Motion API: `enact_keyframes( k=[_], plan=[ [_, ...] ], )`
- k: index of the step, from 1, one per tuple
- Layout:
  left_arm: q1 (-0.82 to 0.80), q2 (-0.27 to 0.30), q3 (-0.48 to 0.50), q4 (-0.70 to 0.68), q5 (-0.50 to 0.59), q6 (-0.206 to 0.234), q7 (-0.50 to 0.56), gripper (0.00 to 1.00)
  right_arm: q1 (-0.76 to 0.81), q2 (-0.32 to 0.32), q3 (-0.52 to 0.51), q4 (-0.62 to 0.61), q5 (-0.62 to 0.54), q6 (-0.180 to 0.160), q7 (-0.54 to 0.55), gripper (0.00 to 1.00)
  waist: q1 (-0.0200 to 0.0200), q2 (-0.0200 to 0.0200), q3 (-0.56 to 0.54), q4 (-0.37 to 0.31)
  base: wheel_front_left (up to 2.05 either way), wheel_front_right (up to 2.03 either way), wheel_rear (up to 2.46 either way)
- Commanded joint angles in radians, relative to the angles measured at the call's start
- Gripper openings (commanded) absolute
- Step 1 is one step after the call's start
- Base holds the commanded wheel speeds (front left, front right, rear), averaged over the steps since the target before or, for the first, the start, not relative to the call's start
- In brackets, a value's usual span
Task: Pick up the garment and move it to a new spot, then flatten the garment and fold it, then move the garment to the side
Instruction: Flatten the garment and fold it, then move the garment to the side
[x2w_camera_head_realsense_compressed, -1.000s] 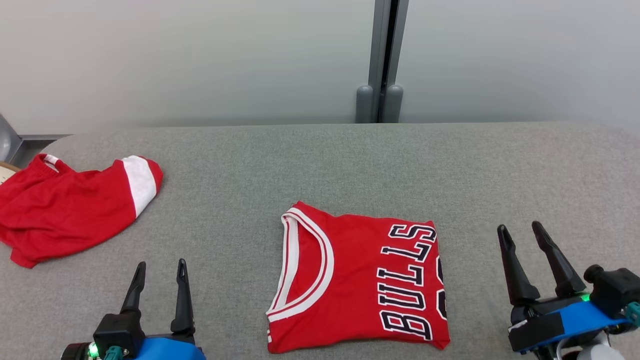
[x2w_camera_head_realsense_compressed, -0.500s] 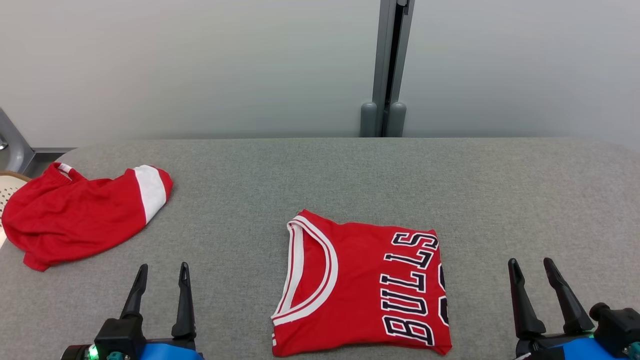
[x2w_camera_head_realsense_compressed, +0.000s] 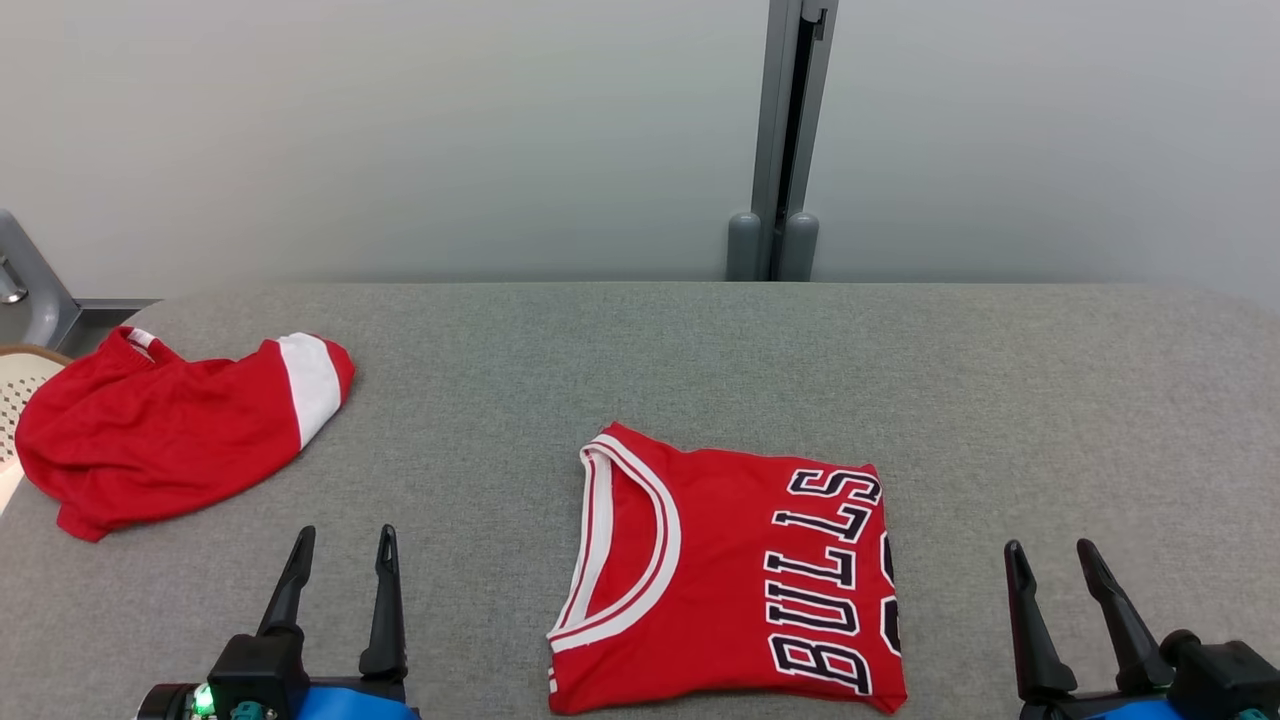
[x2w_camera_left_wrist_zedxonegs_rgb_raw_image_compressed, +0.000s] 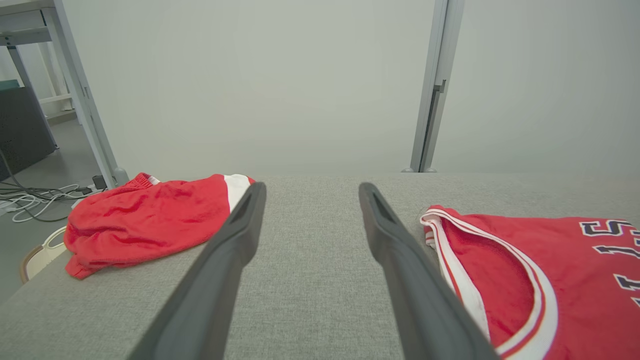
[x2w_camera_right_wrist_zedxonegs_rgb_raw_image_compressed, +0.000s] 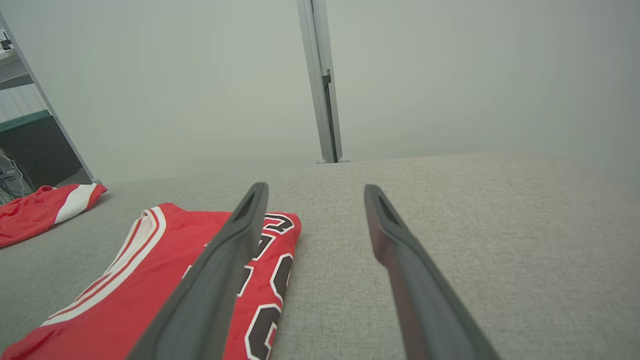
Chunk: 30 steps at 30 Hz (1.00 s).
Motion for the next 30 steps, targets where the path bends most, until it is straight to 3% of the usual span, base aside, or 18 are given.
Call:
enact_keyframes(
  k=[1, 30],
  plan=[
    [-0.012, 0.002, -0.002, 0.0, 0.004, -0.003, 0.0, 1.0, 0.022, 0.007, -0.004, -0.003, -0.005, 0.0, -0.005, 1.0, 0.0, 0.0, 0.0, 0.001, 0.0, 0.0, 0.0],
    [-0.021, 0.014, -0.012, 0.005, -0.012, 0.013, 0.0, 1.0, 0.002, 0.019, -0.017, 0.028, -0.035, 0.0, 0.008, 1.0, 0.0, 0.0, 0.003, 0.006, 0.0, 0.0, 0.0]
  ],
)
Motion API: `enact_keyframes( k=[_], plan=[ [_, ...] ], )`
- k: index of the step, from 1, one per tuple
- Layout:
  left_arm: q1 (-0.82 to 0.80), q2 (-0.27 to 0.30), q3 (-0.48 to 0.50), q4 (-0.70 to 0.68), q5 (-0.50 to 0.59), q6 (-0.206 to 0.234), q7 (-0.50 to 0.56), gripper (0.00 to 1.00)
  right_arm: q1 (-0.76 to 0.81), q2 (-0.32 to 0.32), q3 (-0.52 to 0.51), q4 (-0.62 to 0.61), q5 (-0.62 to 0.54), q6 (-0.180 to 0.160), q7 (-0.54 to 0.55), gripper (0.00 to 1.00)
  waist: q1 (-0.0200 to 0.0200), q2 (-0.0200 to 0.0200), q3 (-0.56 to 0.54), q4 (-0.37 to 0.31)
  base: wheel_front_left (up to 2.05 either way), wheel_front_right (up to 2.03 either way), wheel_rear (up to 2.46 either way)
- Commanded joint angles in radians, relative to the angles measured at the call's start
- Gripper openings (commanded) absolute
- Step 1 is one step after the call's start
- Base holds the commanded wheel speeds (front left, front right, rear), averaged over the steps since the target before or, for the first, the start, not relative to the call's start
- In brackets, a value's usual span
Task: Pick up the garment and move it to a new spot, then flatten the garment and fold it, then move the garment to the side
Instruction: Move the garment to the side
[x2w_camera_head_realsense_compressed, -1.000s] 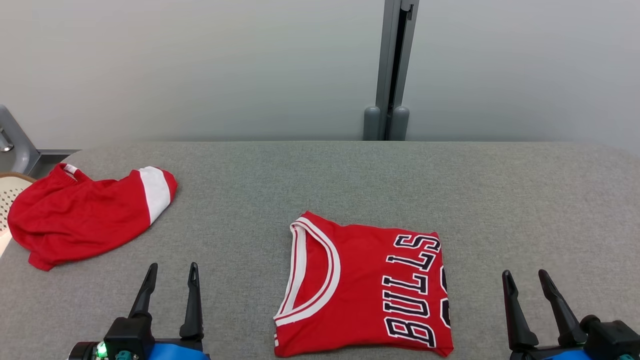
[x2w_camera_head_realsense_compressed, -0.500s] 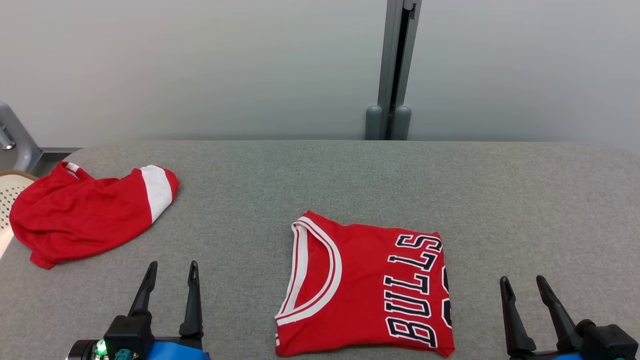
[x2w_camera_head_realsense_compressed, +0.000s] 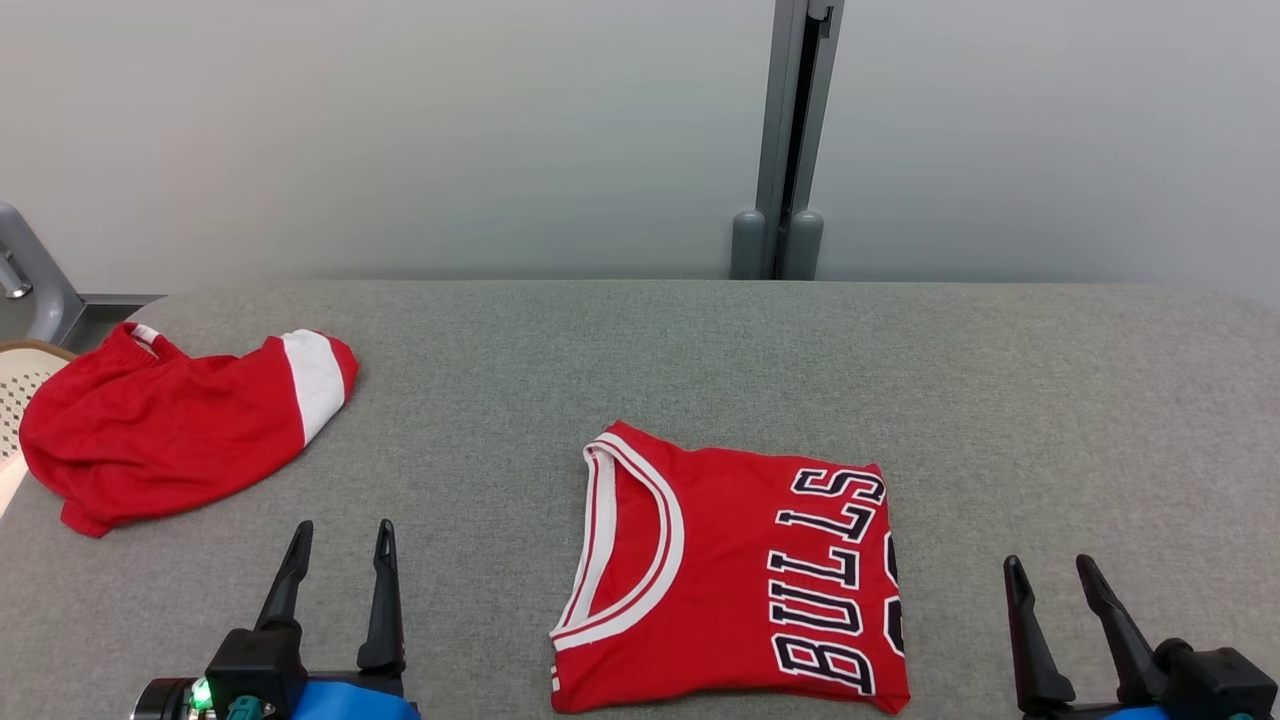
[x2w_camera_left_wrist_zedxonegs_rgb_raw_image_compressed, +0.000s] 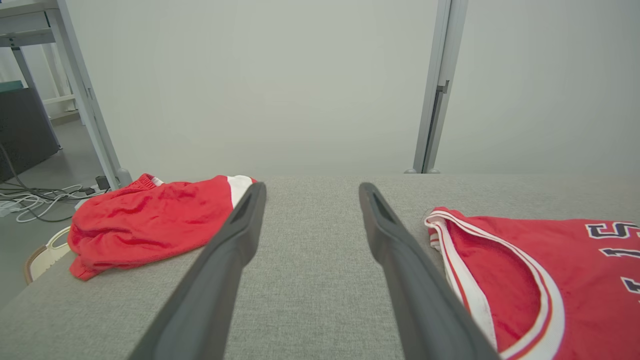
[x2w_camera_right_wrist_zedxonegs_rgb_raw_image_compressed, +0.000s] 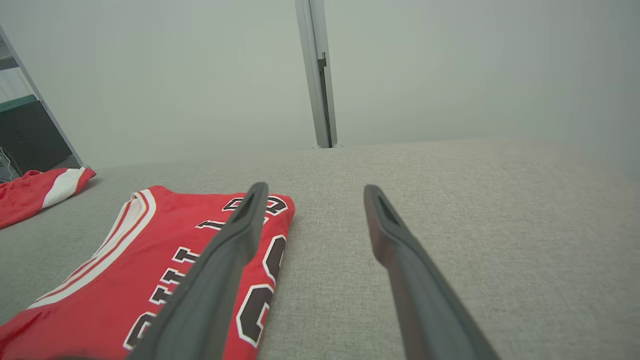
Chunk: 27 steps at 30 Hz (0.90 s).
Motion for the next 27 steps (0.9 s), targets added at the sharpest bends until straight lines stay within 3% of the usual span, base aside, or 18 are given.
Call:
enact_keyframes(
  k=[1, 6, 15, 27],
  plan=[
    [-0.011, 0.005, -0.003, 0.001, -0.003, 0.006, 0.0, 1.0, -0.01, 0.001, -0.006, 0.002, -0.003, 0.0, 0.005, 1.0, -0.0001, -0.0001, 0.001, 0.0, 0.0, 0.0, 0.0],
    [-0.02, 0.005, -0.006, 0.003, -0.009, 0.008, 0.0, 1.0, -0.054, -0.013, -0.01, 0.014, -0.005, 0.0, 0.034, 1.0, -0.0001, -0.0001, 0.008, 0.004, 0.0, 0.0, 0.0],
    [-0.045, 0.001, -0.019, -0.003, -0.013, 0.006, 0.0, 1.0, -0.221, -0.038, 0.087, 0.08, -0.008, 0.0, 0.107, 1.0, -0.0001, -0.0001, 0.055, 0.035, 0.0, 0.0, 0.0],
    [-0.099, -0.007, -0.049, -0.003, -0.039, 0.017, 0.0, 1.0, -0.325, -0.067, 0.11, 0.339, 0.01, 0.0, 0.088, 1.0, -0.0001, -0.0001, 0.153, 0.105, 0.0, 0.0, 0.0]
  ],
)
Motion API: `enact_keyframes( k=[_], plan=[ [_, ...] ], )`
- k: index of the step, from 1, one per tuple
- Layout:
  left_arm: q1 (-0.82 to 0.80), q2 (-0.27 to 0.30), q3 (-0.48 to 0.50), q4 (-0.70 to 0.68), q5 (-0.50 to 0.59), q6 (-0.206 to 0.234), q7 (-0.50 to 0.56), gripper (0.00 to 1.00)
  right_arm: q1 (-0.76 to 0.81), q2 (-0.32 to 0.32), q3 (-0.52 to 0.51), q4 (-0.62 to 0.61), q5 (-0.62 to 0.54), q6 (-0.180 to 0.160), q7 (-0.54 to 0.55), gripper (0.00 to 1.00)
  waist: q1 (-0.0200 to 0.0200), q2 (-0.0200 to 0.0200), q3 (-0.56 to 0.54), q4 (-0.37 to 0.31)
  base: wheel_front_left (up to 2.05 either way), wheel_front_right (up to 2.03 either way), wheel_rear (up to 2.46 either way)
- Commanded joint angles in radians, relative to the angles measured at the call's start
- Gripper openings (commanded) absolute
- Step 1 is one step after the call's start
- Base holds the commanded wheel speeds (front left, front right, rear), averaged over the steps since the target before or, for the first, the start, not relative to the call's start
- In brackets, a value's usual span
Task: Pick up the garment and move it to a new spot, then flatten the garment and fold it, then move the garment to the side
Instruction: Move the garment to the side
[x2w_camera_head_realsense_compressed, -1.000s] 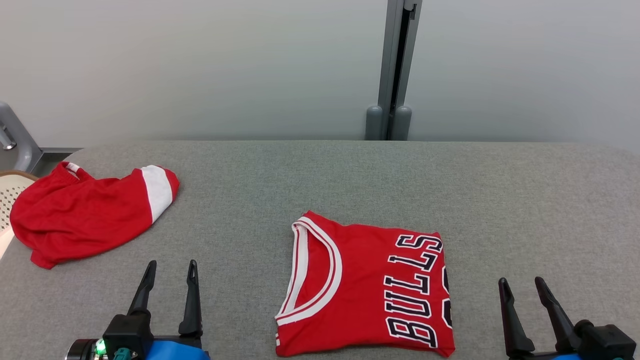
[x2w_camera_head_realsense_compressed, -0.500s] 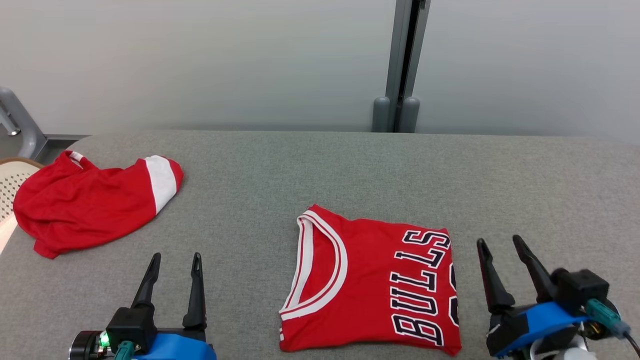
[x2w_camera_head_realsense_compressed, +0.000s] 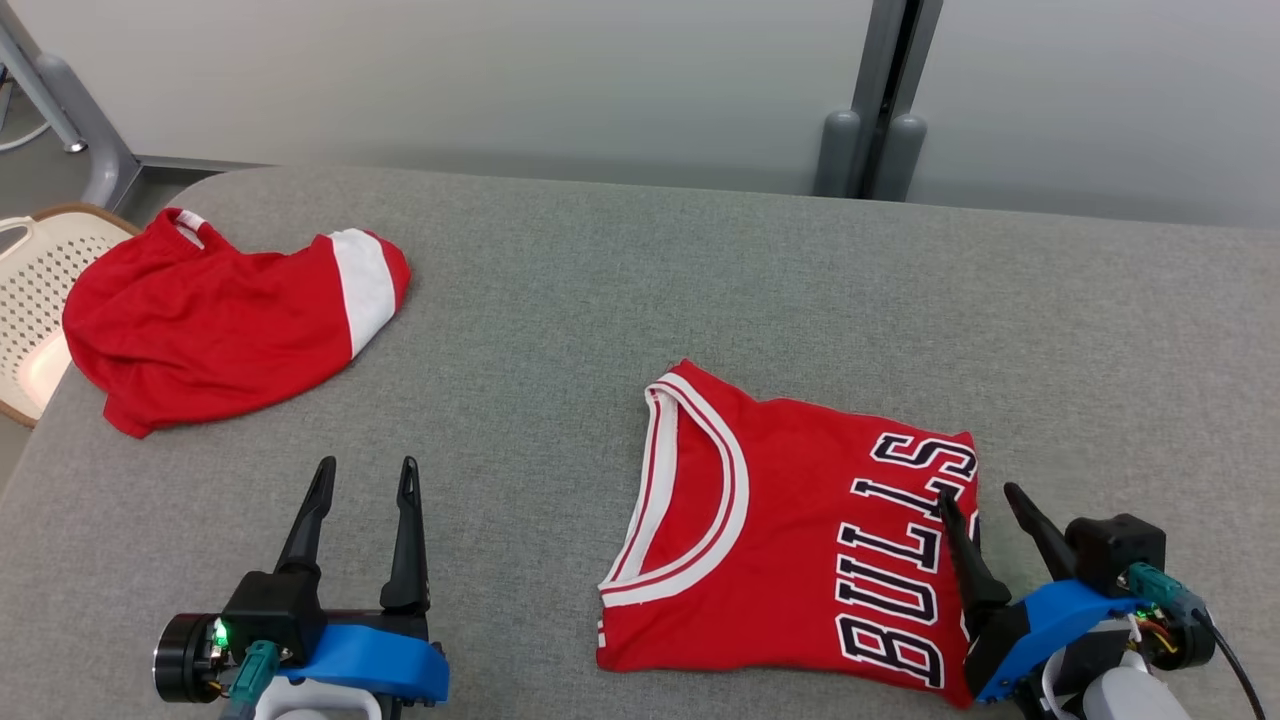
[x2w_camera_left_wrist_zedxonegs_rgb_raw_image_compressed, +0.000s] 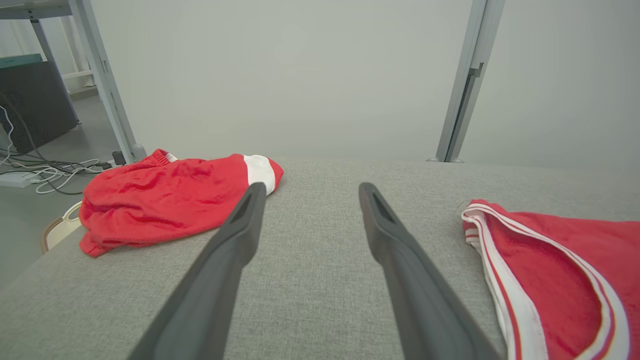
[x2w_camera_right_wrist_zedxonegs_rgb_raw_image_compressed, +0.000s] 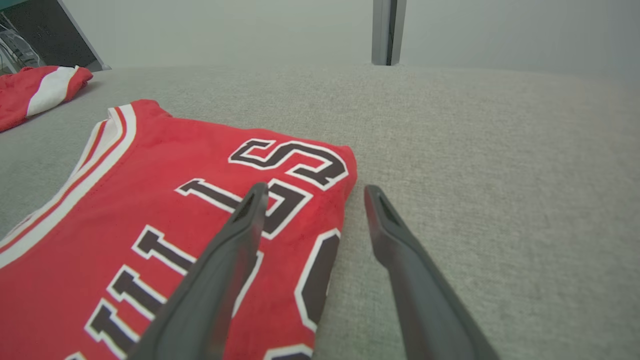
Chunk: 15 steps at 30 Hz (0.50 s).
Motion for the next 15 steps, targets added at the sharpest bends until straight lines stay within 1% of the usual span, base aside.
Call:
enact_keyframes(
  k=[1, 5, 11, 15],
  plan=[
    [-0.017, -0.002, 0.0, 0.001, -0.004, 0.001, 0.0, 1.0, -0.01, -0.003, 0.001, 0.023, 0.012, 0.0, -0.012, 1.0, -0.0002, 0.0, 0.014, 0.012, 0.0, 0.0, 0.0],
    [-0.025, -0.003, 0.0, 0.002, -0.007, 0.007, 0.0, 1.0, 0.017, 0.009, 0.002, 0.074, 0.035, 0.0, -0.035, 1.0, -0.0002, 0.0, 0.022, 0.014, 0.0, 0.0, 0.0],
    [-0.031, -0.003, -0.005, 0.004, -0.01, 0.009, 0.0, 1.0, 0.032, 0.024, 0.049, 0.13, 0.052, 0.0, -0.047, 1.0, -0.0002, 0.0, 0.029, 0.007, 0.0, 0.0, 0.0],
    [-0.037, -0.004, -0.01, 0.008, -0.013, 0.007, 0.0, 1.0, 0.036, 0.04, 0.102, 0.16, 0.07, 0.0, -0.04, 1.0, -0.0002, 0.0, 0.03, 0.004, 0.0, 0.0, 0.0]
  ],
)
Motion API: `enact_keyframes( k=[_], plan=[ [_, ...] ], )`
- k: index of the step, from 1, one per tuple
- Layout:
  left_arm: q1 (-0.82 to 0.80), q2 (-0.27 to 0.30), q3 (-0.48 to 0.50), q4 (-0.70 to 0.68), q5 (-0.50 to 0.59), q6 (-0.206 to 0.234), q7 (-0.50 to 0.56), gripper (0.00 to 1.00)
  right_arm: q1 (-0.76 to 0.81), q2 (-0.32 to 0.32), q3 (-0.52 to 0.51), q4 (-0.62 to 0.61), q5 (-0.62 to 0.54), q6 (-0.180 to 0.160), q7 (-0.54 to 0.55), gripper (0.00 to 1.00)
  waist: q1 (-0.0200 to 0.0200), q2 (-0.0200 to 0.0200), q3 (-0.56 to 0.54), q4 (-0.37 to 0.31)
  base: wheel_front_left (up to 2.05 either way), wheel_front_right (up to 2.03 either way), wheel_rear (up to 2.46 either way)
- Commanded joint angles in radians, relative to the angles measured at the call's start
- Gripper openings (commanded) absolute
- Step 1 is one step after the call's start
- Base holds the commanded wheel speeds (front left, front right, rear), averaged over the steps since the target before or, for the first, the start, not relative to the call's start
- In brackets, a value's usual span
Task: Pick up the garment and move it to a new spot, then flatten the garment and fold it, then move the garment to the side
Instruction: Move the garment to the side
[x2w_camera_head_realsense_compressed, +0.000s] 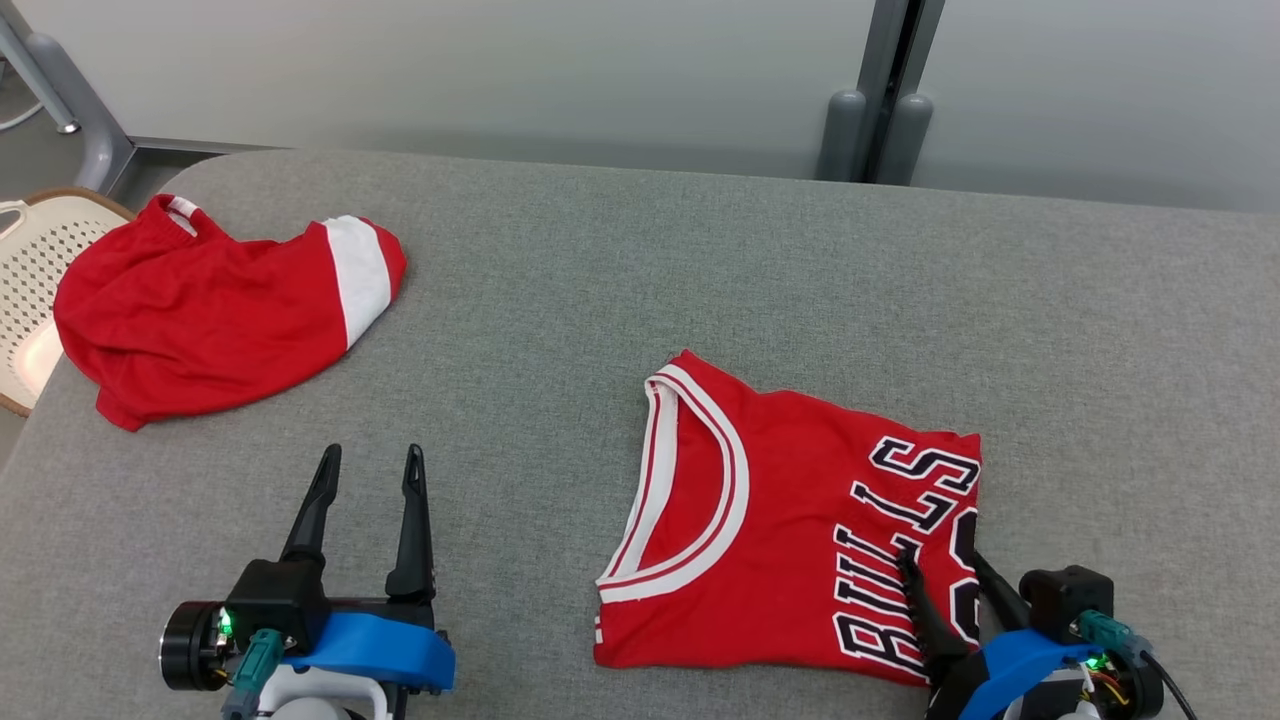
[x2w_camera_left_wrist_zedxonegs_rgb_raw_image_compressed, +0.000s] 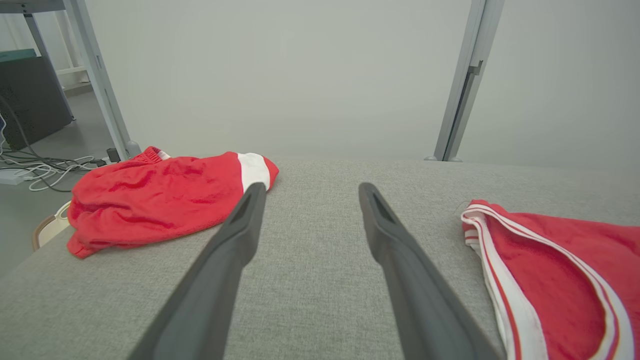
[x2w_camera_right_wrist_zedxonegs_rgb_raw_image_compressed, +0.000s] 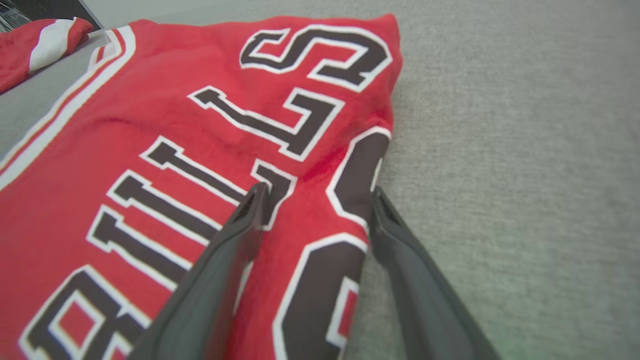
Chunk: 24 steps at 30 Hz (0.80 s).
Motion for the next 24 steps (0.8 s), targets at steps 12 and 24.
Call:
enact_keyframes(
  k=[12, 24],
  plan=[
    [-0.013, -0.002, -0.003, 0.006, -0.008, -0.002, 0.0, 1.0, -0.094, -0.051, 0.04, 0.031, 0.04, 0.0, -0.032, 0.0, 0.0, 0.0, 0.012, -0.014, 0.0, 0.0, 0.0],
    [-0.067, -0.001, -0.001, -0.021, 0.012, -0.009, 0.0, 1.0, -0.186, -0.166, -0.021, 0.016, 0.053, 0.0, -0.048, 0.0, 0.0, 0.0, 0.115, -0.156, 0.0, 0.0, 0.0]
  ],
)
